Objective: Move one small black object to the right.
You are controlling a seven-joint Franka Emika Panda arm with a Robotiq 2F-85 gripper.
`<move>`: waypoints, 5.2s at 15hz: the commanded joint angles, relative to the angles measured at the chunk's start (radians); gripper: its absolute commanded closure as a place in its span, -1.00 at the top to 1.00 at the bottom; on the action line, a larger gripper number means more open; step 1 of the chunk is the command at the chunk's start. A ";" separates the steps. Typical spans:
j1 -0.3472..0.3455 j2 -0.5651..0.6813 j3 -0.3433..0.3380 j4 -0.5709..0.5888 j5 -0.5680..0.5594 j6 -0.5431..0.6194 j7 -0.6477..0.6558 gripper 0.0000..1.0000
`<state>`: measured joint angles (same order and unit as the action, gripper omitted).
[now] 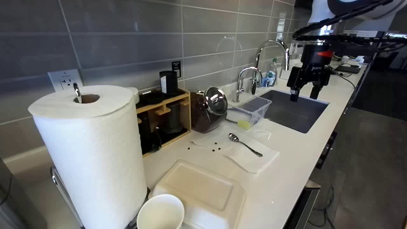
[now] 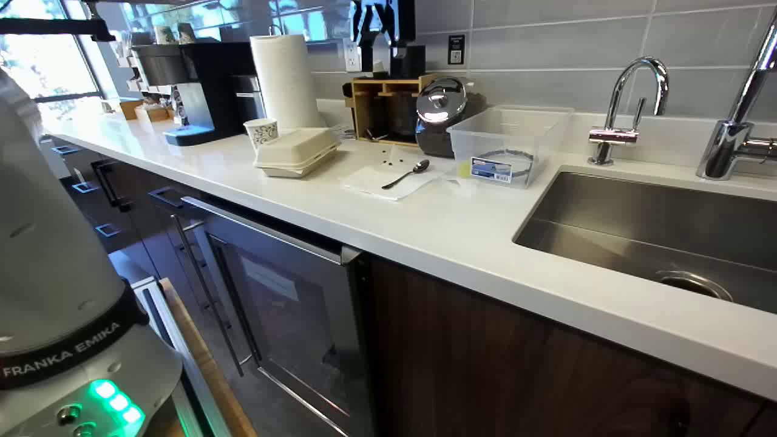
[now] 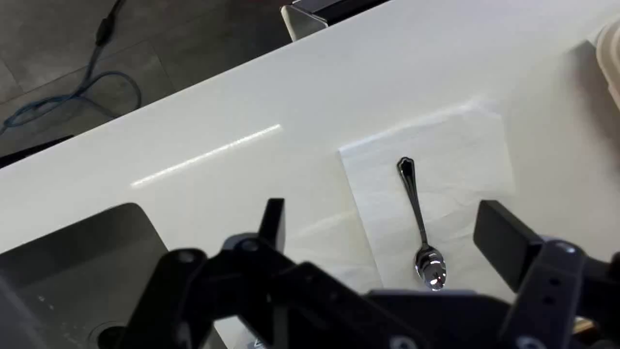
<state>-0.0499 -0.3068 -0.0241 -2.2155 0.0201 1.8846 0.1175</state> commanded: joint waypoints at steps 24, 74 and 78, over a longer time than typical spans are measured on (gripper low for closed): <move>0.153 0.424 0.169 0.198 -0.003 0.277 0.889 1.00; 0.304 0.808 0.060 0.452 -0.064 0.405 1.448 -0.07; 0.308 0.806 0.058 0.447 -0.065 0.410 1.453 -0.23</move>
<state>0.2383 0.4845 0.0505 -1.7788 -0.0457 2.2726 1.5440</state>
